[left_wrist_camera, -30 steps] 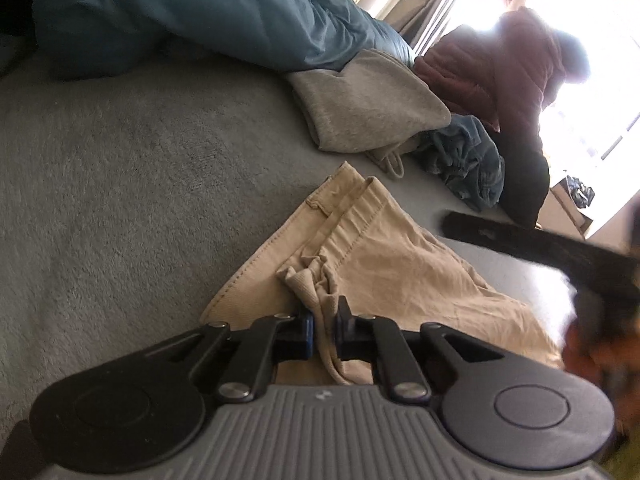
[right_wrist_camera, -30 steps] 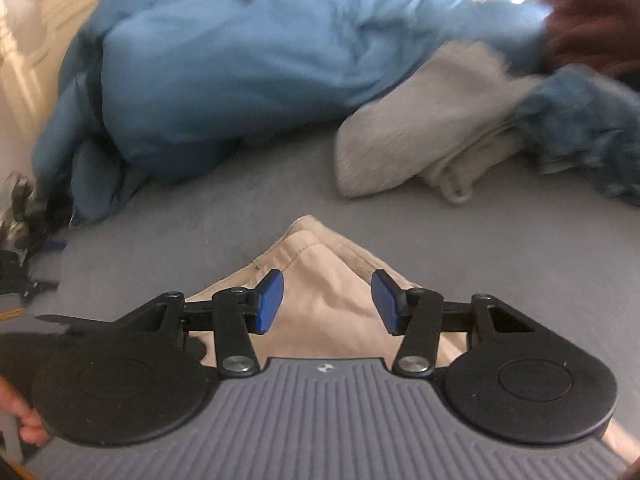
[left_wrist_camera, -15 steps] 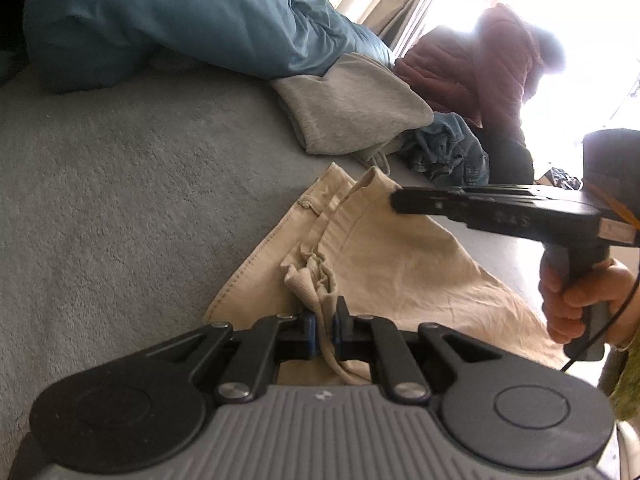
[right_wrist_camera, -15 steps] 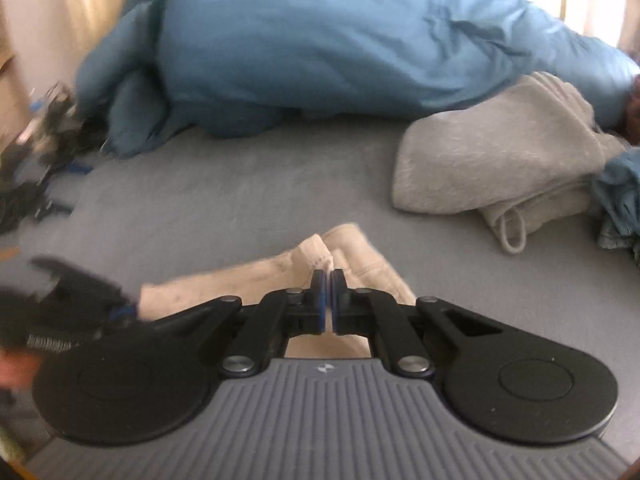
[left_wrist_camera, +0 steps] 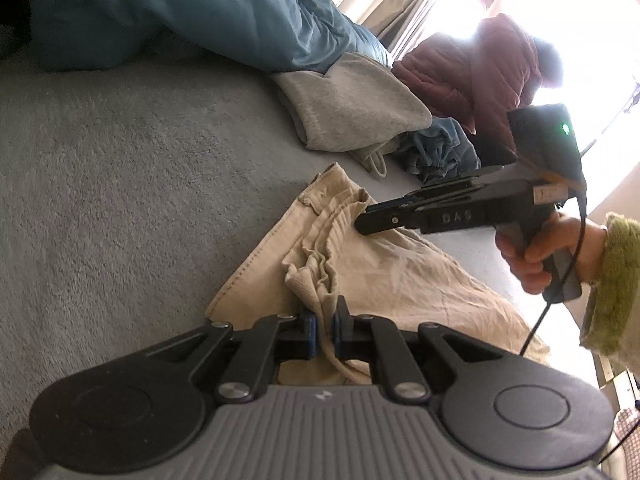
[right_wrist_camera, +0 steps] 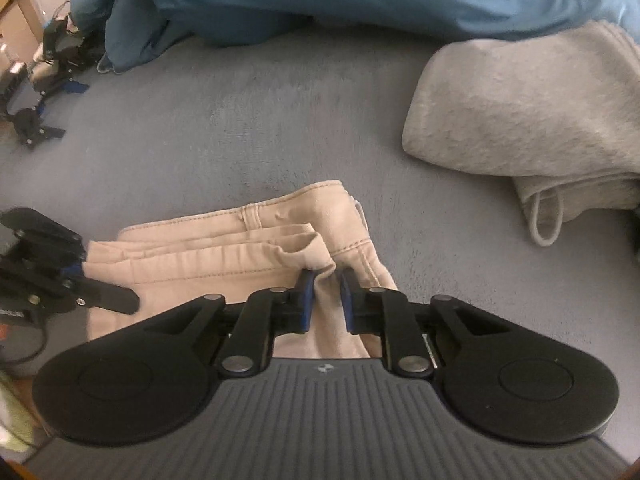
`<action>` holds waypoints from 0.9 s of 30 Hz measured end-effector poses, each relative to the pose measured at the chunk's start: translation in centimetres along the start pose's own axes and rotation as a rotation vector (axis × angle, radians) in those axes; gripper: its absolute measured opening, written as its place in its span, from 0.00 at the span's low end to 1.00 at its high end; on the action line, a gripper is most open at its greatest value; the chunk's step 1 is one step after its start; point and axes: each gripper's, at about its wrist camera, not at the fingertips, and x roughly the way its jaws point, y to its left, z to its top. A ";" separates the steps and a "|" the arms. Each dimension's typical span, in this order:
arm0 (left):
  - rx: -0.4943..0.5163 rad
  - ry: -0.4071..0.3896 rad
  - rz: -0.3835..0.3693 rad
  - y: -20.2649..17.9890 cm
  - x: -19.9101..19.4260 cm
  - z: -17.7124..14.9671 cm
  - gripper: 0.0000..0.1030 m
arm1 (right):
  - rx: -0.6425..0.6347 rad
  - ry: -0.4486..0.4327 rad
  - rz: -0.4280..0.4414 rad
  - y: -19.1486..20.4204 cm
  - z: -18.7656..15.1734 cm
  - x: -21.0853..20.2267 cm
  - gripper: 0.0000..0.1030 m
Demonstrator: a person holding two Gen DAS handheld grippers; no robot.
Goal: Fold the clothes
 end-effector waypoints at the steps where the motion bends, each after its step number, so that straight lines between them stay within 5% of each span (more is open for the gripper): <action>1: -0.005 -0.003 0.000 0.1 0.0 -0.1 0.08 | 0.005 0.009 0.014 -0.3 0.1 0.0 0.14; 19: -0.099 -0.022 -0.007 1.2 0.5 -0.4 0.10 | 0.166 0.080 0.226 -4.5 0.4 1.3 0.30; 23: -0.090 -0.034 -0.001 1.0 0.5 -0.7 0.10 | 0.152 0.070 0.215 -3.5 0.4 1.5 0.31; 27: -0.110 -0.036 0.008 0.9 0.7 -0.7 0.10 | 0.137 0.060 0.202 -2.5 0.4 1.7 0.55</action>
